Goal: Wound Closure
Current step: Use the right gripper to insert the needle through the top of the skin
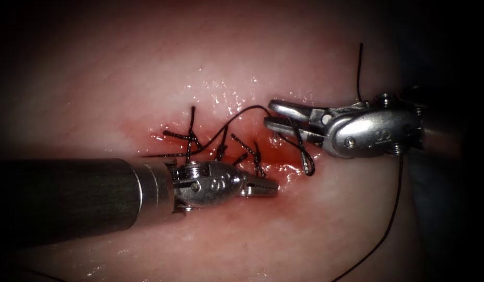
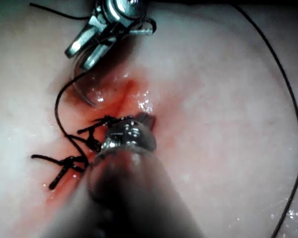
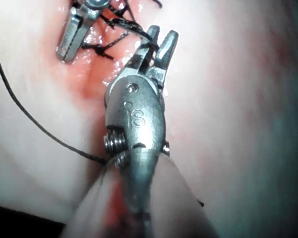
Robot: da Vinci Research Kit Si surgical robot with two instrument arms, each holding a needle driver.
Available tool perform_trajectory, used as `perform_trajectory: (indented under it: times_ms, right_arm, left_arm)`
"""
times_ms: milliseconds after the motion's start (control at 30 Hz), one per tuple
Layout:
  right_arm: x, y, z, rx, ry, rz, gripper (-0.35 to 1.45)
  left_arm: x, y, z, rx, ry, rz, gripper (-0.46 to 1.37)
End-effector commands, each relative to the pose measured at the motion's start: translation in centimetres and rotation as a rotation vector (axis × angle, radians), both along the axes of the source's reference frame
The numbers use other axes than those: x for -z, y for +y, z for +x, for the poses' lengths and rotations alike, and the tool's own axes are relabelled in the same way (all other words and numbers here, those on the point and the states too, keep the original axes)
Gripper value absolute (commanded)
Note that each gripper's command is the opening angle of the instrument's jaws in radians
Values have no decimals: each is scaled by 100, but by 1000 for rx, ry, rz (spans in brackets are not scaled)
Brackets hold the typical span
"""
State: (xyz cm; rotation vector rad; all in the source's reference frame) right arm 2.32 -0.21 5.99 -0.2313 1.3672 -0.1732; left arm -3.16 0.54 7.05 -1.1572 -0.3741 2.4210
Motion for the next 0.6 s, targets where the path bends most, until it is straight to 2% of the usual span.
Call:
perform_trajectory:
  times_ms: [33, 200, 600]
  right_arm:
    - [-3, -2, -1, 0, -15, 44, -35]
    - [-14, -6, -1, 31, -73, 56, -35]
    - [-20, -21, -8, 84, -138, 45, -35]
  left_arm:
    - [0, 0, 0, -7, -5, 6, -35]
    - [0, 0, 0, -7, -5, 6, -35]
    - [0, 0, 0, -2, -3, 9, -35]
